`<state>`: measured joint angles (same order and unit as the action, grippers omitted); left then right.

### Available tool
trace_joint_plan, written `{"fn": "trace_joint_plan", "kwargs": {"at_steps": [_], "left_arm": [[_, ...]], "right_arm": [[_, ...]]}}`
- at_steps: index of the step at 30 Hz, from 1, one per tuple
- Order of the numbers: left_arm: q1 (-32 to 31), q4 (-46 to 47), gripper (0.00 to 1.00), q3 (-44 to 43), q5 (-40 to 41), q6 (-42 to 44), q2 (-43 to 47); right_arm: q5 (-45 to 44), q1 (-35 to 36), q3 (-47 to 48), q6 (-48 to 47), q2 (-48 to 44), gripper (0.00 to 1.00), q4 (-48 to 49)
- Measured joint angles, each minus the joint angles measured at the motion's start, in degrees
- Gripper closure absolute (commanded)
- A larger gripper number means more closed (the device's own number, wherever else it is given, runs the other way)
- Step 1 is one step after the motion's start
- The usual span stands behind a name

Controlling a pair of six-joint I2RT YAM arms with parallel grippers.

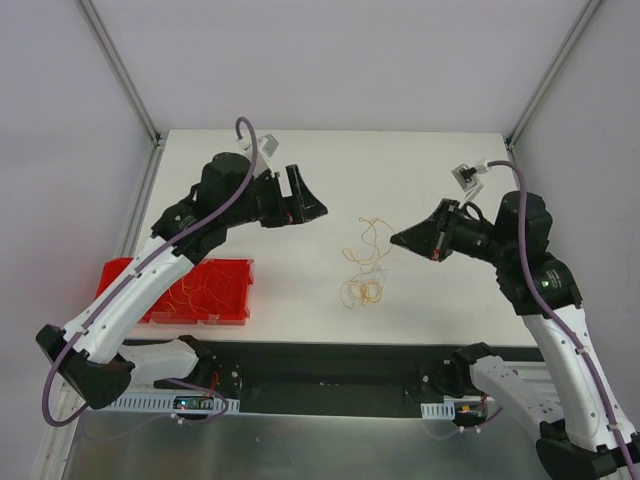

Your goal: Untangle the cables

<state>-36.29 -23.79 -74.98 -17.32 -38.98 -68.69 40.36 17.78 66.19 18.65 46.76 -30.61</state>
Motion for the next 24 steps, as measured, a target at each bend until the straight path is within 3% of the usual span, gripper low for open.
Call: {"fn": "trace_joint_plan", "kwargs": {"at_steps": [4, 10, 14, 19, 20, 24], "left_arm": [[0.42, -5.46, 0.15, -1.03, 11.30, 0.76, 4.00], [1.01, -12.15, 0.15, -1.75, 23.17, 2.29, 5.77], [1.14, -15.67, 0.14, -1.60, 25.94, 2.32, 6.78], [1.14, -19.50, 0.15, 0.94, 23.47, 2.23, 7.08], [1.14, -20.63, 0.14, 1.22, 22.25, 2.21, 6.16], [1.14, -23.91, 0.14, 2.03, 16.98, 2.14, -0.33]], "right_arm": [[0.61, 6.99, -4.24, 3.43, 0.96, 1.00, 7.98], [-1.53, 19.78, -6.60, 7.78, 11.17, 0.99, 18.38], [-4.17, 21.70, -7.76, 9.03, 16.85, 1.00, 21.16], [-6.67, 22.34, -12.02, 9.20, 20.37, 1.00, 23.93], [-6.82, 22.62, -13.05, 9.20, 21.51, 0.97, 24.44], [-6.58, 24.04, -15.13, 8.87, 28.35, 0.71, 25.03]]}}
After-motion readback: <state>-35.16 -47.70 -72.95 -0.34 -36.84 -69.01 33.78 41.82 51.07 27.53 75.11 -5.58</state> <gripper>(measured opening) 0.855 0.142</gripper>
